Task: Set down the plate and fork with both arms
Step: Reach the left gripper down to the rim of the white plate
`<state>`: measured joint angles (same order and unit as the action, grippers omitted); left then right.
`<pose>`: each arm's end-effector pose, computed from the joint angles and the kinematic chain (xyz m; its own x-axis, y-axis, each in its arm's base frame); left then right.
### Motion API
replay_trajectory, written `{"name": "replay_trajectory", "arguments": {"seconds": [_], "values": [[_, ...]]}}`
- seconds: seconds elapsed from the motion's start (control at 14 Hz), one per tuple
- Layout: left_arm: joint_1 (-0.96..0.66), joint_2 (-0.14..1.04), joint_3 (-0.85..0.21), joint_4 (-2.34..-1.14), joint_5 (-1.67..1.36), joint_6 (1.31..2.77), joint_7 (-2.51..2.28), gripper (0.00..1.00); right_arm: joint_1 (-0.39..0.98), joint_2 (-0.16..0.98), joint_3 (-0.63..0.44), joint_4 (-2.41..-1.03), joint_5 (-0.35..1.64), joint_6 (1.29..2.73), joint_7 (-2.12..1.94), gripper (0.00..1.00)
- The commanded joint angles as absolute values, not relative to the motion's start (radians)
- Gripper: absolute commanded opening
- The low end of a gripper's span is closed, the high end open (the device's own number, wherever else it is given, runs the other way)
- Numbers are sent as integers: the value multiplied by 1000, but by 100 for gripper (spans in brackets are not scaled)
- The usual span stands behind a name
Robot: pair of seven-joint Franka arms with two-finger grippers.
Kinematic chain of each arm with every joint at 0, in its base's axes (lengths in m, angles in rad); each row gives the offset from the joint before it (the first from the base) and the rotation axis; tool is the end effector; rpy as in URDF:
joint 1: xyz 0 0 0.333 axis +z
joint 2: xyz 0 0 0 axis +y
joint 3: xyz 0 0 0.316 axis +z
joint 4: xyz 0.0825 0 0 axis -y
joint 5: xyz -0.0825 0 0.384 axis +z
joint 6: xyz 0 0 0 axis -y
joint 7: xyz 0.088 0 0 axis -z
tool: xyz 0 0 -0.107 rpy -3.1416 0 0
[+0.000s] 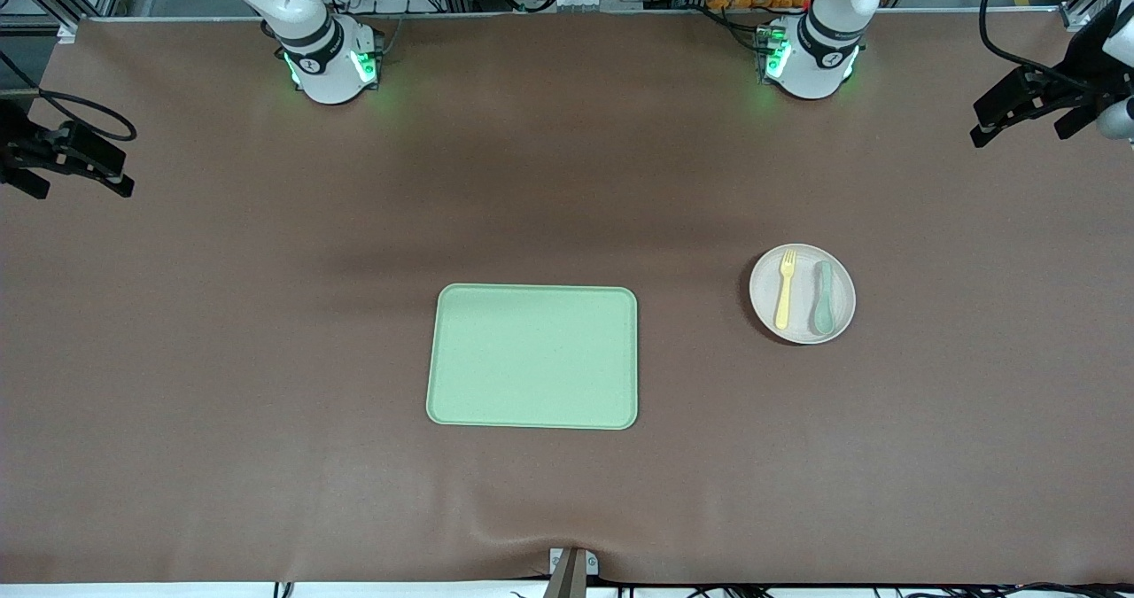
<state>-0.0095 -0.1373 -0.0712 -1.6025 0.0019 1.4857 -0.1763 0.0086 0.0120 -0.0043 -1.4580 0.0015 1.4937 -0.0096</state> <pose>0.5001 -0.0432 0.6745 0.9951 0.0961 0.0219 0.0963 -0.9953 -0.0079 0.5505 0.0026 0.6638 0.9996 0.0140 0.0237 0.0140 -0.9999 -0.0012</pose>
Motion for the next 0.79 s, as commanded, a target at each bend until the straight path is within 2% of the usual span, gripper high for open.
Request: {"name": "replay_trajectory", "arguments": {"seconds": [0.0,0.21,0.5,0.71], "values": [[-5,-129,-77,-1582,0,1466,-163,100,9,23,-9,-1439,15,1483,-17,100],[2,-109,-71,-1572,-2,1466,-166,100,8,23,-9,-1439,15,1485,-17,100],[5,12,-71,-1588,-3,1512,-164,100,8,23,-9,-1439,15,1485,-18,100],[52,43,-69,-1759,0,1728,-164,100,8,23,-9,-1439,15,1485,-17,100]]}}
